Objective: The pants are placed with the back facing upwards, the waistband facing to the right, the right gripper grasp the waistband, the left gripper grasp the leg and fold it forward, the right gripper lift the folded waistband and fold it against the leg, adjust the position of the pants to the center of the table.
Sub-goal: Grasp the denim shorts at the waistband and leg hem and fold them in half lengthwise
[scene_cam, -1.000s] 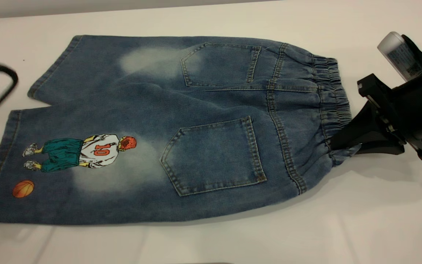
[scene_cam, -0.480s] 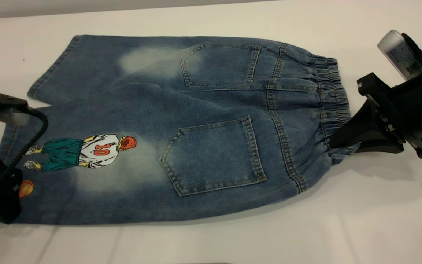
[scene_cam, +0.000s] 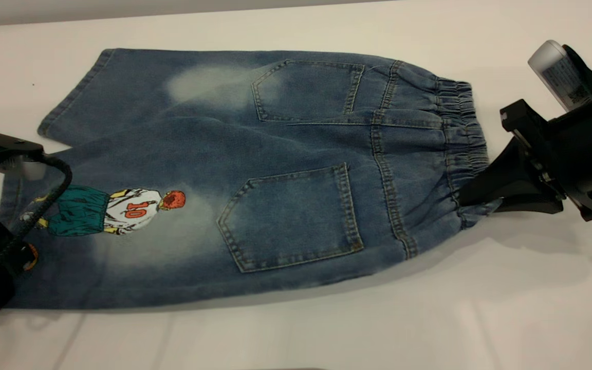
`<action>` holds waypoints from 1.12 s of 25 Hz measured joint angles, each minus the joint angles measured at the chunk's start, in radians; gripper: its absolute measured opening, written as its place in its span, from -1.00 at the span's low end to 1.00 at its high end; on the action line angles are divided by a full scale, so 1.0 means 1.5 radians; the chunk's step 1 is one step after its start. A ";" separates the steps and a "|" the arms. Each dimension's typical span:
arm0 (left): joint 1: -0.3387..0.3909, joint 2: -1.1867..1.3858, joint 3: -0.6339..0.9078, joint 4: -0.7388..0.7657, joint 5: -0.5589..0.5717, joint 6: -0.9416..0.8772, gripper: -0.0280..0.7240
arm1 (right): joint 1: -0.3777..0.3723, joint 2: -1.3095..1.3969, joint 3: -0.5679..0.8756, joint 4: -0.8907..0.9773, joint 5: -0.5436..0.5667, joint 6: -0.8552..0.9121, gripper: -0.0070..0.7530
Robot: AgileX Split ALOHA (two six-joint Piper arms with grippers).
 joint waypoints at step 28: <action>0.000 -0.373 -0.077 -0.020 0.118 -0.041 -0.79 | 0.000 -0.241 0.100 -0.134 0.052 0.277 -0.89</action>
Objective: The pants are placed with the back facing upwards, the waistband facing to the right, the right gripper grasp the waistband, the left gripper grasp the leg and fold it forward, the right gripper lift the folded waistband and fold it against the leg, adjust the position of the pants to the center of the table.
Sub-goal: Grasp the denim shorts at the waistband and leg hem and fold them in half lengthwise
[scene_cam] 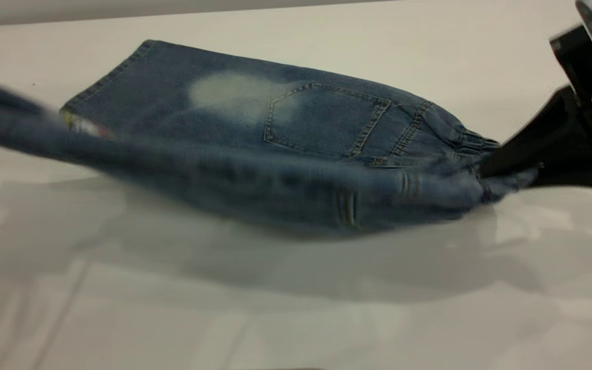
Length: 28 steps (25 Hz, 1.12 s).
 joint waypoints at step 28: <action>0.000 0.443 -0.387 -0.036 -0.049 -0.024 -0.78 | 0.000 0.181 -0.284 0.097 -0.111 0.205 -0.89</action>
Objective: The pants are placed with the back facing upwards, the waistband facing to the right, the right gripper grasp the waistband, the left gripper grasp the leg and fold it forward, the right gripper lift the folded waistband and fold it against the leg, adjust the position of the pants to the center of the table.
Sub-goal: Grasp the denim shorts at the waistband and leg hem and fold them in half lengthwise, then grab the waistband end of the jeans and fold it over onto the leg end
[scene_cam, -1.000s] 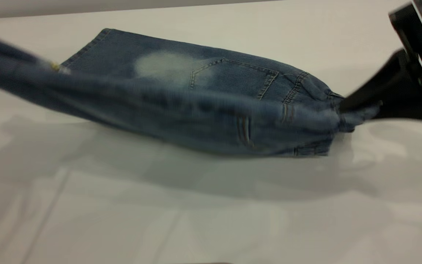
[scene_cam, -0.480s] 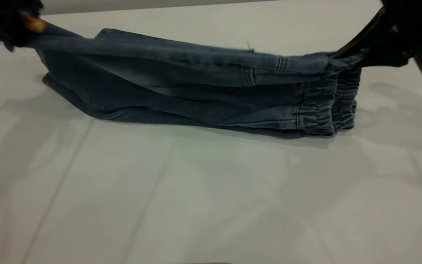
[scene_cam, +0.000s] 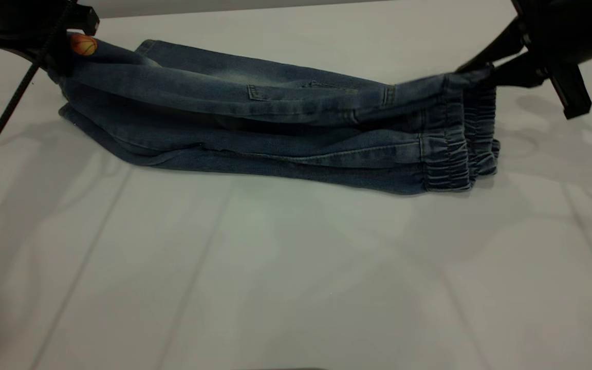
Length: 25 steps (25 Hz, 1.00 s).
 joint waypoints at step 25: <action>0.000 0.048 -0.059 -0.200 0.017 0.028 0.49 | 0.000 0.000 0.000 0.044 0.031 0.012 0.40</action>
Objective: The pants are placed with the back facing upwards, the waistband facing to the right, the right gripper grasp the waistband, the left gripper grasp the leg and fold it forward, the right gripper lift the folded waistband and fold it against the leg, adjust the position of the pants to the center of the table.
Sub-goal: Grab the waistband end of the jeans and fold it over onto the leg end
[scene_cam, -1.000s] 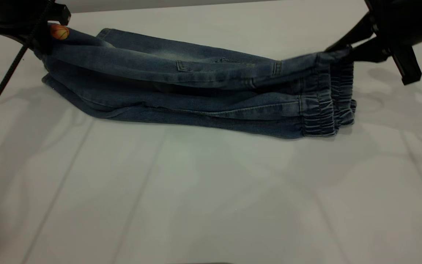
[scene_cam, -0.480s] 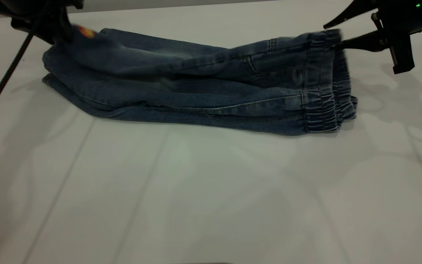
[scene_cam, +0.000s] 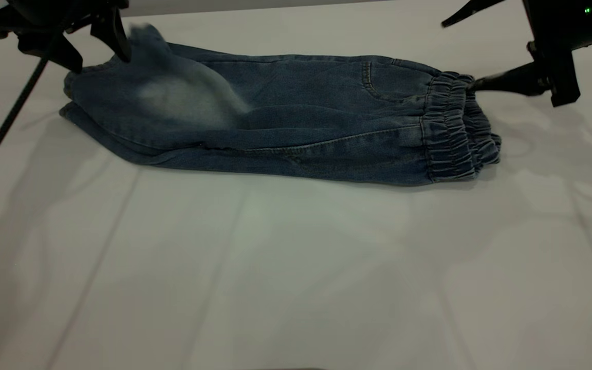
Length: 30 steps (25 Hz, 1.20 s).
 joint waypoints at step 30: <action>0.000 0.000 0.000 -0.003 0.115 0.072 0.49 | 0.024 0.122 0.034 0.044 0.034 -0.245 0.60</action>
